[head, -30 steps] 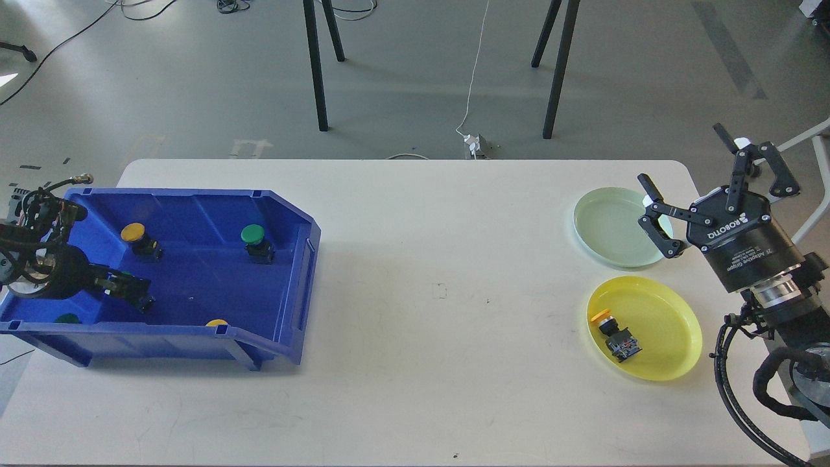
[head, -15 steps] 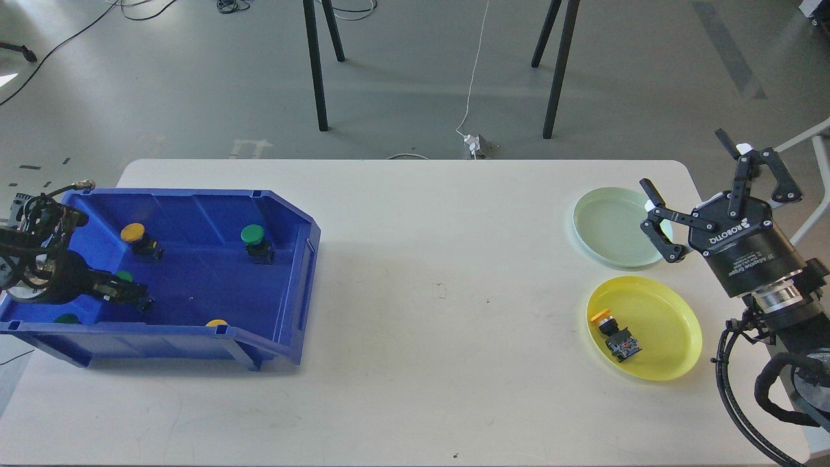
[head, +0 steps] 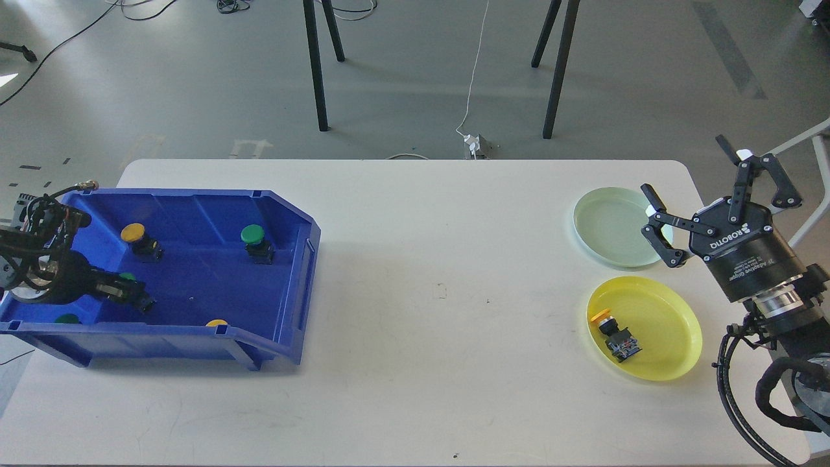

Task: Pass button and place on color plate
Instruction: 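Lower the left gripper into the bin onto a green button, then lift the green button out of the bin with the left gripper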

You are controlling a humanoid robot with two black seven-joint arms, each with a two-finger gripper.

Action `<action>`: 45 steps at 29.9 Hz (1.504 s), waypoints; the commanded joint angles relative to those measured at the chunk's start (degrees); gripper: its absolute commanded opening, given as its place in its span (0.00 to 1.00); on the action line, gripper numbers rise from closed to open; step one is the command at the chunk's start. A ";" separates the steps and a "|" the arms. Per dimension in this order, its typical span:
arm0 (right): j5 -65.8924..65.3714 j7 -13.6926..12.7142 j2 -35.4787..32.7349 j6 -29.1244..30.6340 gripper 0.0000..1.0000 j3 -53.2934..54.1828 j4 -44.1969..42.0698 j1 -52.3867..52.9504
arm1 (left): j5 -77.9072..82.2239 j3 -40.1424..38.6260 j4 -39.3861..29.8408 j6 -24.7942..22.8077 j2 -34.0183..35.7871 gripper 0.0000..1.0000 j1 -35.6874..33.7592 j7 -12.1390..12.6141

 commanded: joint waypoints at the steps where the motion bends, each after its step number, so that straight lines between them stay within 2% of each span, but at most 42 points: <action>1: 0.00 0.00 0.00 -0.02 0.98 -0.01 -0.10 -0.17 | 0.00 0.03 -0.09 0.00 -0.04 0.15 -0.24 -0.01; 6: 0.00 0.00 0.00 -0.02 0.98 -0.01 -0.10 -0.18 | -0.09 -0.41 -1.58 -0.17 0.57 0.14 -0.86 -0.01; 12: 0.00 0.00 0.00 -0.02 0.98 -0.01 -0.10 -0.18 | -5.09 -1.11 -12.12 -1.32 8.39 0.14 -2.44 -0.01; 20: 0.00 0.00 0.00 -0.02 0.98 -0.01 -0.10 -0.18 | -17.30 -1.81 -29.43 -1.49 20.25 0.14 -3.94 -0.01; 24: 0.00 0.00 0.00 -0.02 0.98 -0.01 -0.10 -0.18 | -27.76 -7.60 -40.24 -2.28 26.58 0.14 -3.76 -0.01; 28: 0.00 0.00 0.00 -0.02 0.98 0.34 -0.09 -0.09 | -32.87 -14.28 -45.17 -3.83 27.56 0.14 -3.94 -0.01; 31: -0.26 -0.05 0.09 0.07 0.98 0.00 0.25 0.35 | -35.94 -20.52 -45.80 -3.83 24.32 0.14 -3.94 -0.01; 34: -2.54 -0.23 0.09 -0.28 0.98 -0.18 0.26 1.58 | -39.81 -23.96 -44.75 -3.83 16.86 0.14 -3.85 -0.01; 37: -6.67 -0.49 0.00 -1.42 0.98 -1.06 -0.44 4.74 | -43.85 -23.53 -38.27 -3.83 7.29 0.13 -3.32 -0.01; 39: -9.22 -0.49 0.00 -4.75 0.98 -4.12 -2.28 7.02 | -46.22 -22.92 -32.46 -3.83 -1.14 0.13 -3.06 -0.01; 41: -10.72 -0.23 0.26 -7.83 0.98 -8.59 -2.99 10.44 | -48.94 -22.65 -29.11 -3.83 -6.69 0.13 -3.06 -0.01; 45: -12.57 0.00 1.58 -13.89 0.98 -16.60 -4.05 17.65 | -57.73 -22.65 -26.29 -3.83 -10.76 0.13 -1.92 -0.01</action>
